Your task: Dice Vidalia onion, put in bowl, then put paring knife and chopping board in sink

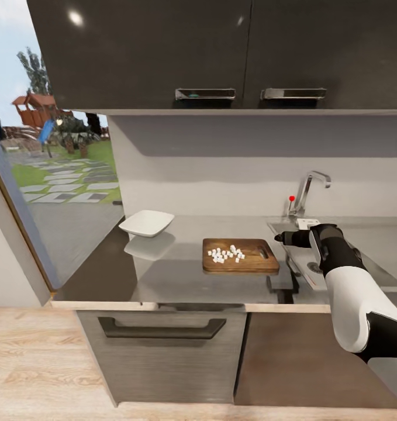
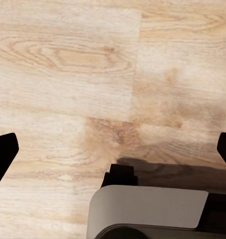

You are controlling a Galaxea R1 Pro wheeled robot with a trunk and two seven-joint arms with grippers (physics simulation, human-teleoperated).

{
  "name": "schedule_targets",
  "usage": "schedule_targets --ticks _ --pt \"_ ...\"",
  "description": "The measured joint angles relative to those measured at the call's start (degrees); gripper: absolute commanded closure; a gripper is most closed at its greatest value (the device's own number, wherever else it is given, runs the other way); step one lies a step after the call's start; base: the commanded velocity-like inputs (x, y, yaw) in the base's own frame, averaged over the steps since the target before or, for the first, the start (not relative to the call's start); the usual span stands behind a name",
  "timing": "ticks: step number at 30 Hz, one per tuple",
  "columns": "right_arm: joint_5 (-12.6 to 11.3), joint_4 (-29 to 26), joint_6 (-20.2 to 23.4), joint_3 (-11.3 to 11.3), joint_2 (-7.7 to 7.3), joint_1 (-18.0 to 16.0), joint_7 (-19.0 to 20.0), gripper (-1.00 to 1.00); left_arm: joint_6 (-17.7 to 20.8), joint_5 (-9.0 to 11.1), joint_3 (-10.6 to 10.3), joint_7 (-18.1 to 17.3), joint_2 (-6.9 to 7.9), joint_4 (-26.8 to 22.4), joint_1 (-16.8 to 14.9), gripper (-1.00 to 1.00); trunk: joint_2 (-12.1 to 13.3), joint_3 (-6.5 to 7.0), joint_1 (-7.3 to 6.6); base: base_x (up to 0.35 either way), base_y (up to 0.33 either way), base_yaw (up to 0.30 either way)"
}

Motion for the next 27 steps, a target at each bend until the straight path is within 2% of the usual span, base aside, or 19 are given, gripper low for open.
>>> schedule_targets --ticks 27 --pt "0.0 0.0 0.0 0.1 0.67 0.0 0.0 -1.00 0.0 0.0 0.0 0.0 0.00 -0.1 0.0 -1.00 0.0 -1.81 0.00 0.000 0.022 0.000"
